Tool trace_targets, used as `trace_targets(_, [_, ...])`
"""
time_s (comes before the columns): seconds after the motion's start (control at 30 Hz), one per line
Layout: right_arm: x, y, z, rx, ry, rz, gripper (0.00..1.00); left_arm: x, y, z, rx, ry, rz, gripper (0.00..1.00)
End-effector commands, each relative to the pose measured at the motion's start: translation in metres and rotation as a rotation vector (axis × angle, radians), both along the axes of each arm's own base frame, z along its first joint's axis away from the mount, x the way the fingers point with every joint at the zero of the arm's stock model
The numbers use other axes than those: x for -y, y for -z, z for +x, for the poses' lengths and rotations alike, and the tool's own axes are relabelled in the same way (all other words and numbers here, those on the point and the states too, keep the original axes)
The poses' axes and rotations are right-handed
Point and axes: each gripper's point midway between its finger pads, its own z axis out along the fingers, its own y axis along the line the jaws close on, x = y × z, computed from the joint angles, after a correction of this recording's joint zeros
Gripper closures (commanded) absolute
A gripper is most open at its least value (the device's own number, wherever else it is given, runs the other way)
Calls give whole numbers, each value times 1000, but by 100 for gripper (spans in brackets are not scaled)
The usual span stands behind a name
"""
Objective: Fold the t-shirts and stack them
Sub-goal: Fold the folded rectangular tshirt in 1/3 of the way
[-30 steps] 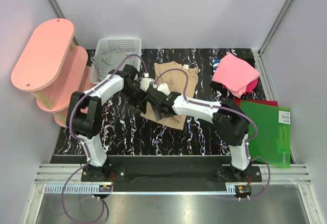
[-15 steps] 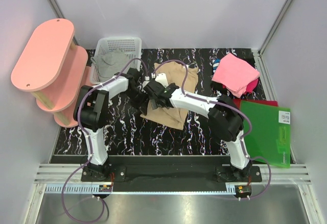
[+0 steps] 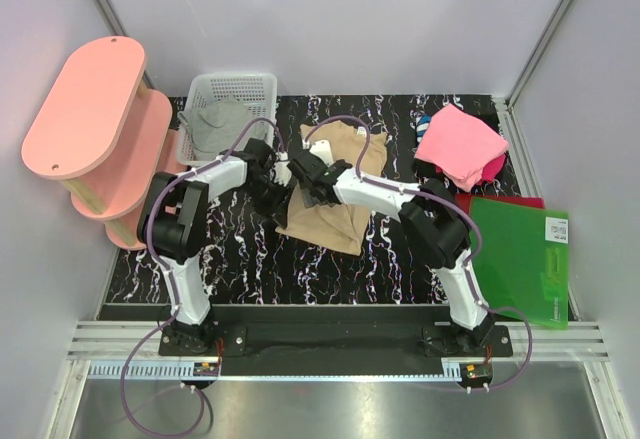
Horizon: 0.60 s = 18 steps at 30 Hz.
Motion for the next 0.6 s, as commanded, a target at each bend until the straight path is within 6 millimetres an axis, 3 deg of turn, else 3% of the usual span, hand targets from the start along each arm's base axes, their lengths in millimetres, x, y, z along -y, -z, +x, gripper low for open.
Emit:
trace_targets(0.0, [29, 6, 35, 42, 75, -25, 19, -8, 25, -20, 4, 93, 78, 62])
trace_targets(0.1, [44, 10, 36, 32, 96, -35, 21, -6, 27, -25, 15, 111, 91, 62])
trace_targets(0.3, [54, 6, 34, 37, 95, -45, 23, -2, 38, -37, 64, 195, 187, 62])
trace_targets(0.57, [66, -17, 41, 36, 67, -8, 22, -4, 53, -51, 95, 277, 284, 63])
